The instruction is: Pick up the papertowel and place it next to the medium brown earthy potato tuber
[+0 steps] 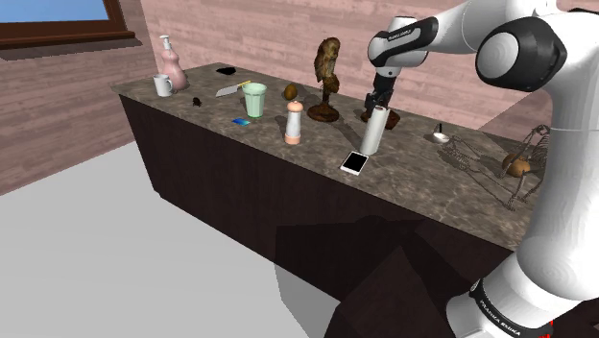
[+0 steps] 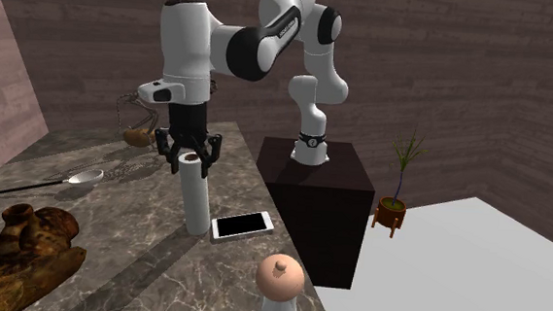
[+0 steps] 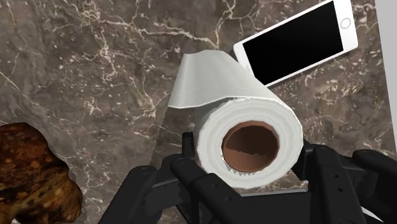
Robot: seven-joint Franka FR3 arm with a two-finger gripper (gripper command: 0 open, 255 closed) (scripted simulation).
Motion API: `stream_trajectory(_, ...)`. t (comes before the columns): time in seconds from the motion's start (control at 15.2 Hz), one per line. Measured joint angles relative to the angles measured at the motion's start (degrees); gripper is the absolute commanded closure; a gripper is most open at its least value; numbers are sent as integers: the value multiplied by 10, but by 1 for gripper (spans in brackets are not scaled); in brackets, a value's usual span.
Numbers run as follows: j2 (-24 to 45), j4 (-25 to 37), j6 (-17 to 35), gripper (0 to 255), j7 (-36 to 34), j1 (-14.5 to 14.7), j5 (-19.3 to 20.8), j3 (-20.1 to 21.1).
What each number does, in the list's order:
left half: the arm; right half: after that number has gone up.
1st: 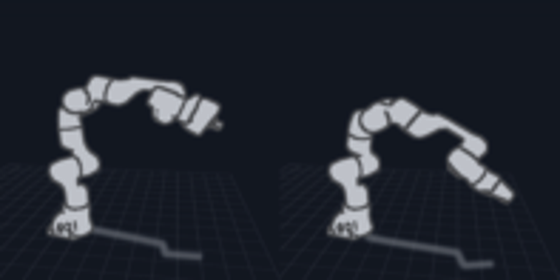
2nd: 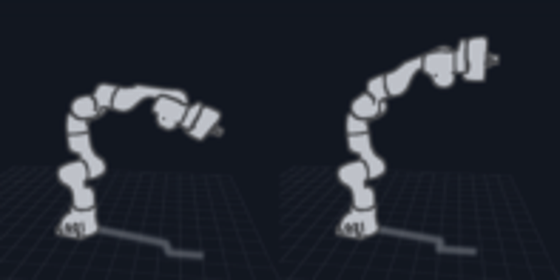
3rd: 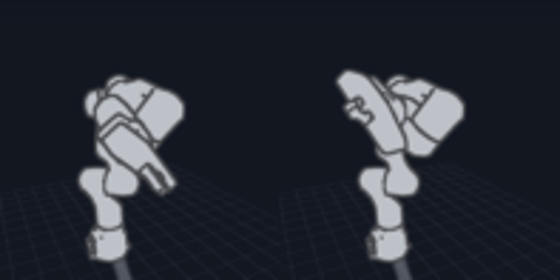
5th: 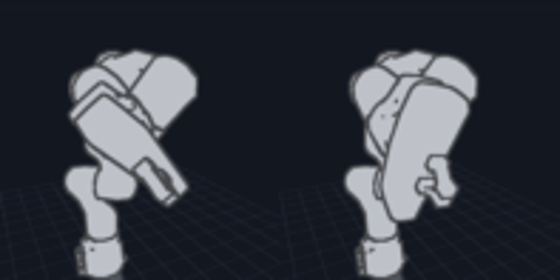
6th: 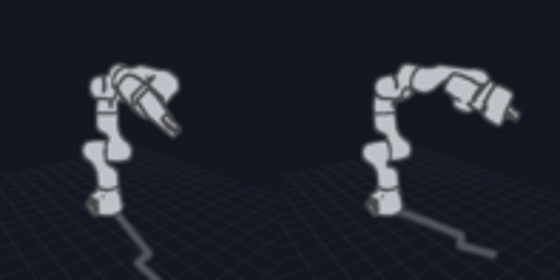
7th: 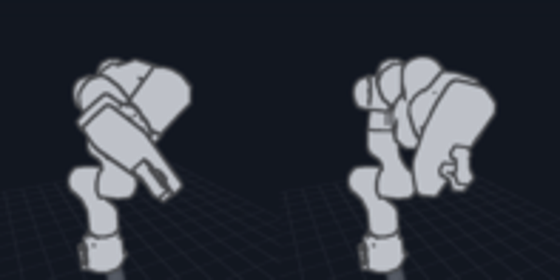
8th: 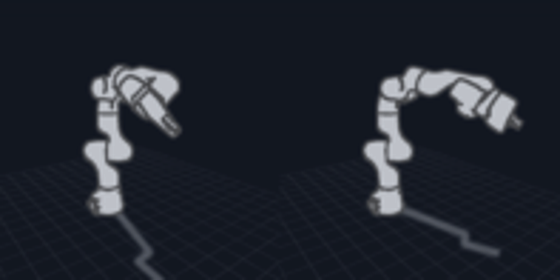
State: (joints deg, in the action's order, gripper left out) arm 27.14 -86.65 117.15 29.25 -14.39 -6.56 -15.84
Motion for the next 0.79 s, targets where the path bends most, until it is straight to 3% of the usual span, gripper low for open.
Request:
stream_trajectory(0.26,0,2,-3,255,0,0,0,0)
stream_trajectory(0.79,-12,43,-55,255,-3,-1,5,-3)
